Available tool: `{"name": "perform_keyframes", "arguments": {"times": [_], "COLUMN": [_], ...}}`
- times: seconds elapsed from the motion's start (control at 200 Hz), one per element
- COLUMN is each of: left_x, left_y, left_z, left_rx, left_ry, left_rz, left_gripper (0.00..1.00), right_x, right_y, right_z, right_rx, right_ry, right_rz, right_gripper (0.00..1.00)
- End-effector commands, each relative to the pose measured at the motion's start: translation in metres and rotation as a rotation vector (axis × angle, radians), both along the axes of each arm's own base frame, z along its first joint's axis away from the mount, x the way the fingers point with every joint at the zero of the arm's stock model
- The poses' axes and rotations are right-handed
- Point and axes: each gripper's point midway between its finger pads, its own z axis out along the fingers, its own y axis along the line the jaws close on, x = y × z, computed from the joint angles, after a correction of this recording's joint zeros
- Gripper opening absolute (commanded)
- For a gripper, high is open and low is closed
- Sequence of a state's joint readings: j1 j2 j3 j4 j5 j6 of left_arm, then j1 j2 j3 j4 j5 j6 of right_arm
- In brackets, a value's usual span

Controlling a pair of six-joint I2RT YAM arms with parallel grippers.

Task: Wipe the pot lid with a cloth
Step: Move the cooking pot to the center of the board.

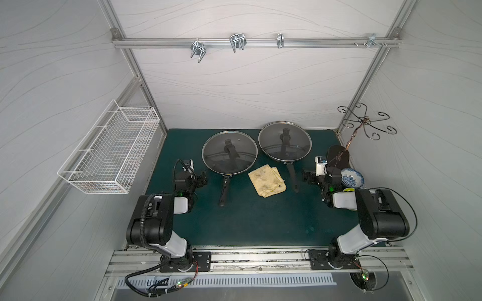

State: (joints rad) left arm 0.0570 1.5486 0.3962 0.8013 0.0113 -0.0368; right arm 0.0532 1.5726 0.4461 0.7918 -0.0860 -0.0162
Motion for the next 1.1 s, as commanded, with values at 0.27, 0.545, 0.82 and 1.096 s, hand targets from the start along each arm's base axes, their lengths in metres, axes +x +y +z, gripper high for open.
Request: {"name": "perform_keyframes", "arguments": {"times": [0.27,0.545,0.82,1.096], "left_x": [0.011,0.010,0.001,-0.022], "left_y": [0.001,0.001,-0.016,-0.052], "left_z": [0.015,0.017,0.054,0.113], "left_rx": [0.013,0.013,0.023,0.042], "left_ry": [-0.049,-0.057,-0.092,-0.140], "left_rz": [0.001,0.001,-0.089,-0.233], "left_gripper": [1.00,1.00,1.00,1.00], "right_x": [0.001,-0.002,-0.015,-0.039], "right_y": [0.003,0.006,0.019,0.060], "right_z": [0.000,0.004,0.033,0.084], "right_rx": [0.012,0.008,-0.022,-0.089], "right_ry": [0.009,-0.005,-0.033,-0.059], "right_rz": [0.017,0.041,0.087,0.204], "right_gripper": [0.99,0.99,0.99,0.99]}}
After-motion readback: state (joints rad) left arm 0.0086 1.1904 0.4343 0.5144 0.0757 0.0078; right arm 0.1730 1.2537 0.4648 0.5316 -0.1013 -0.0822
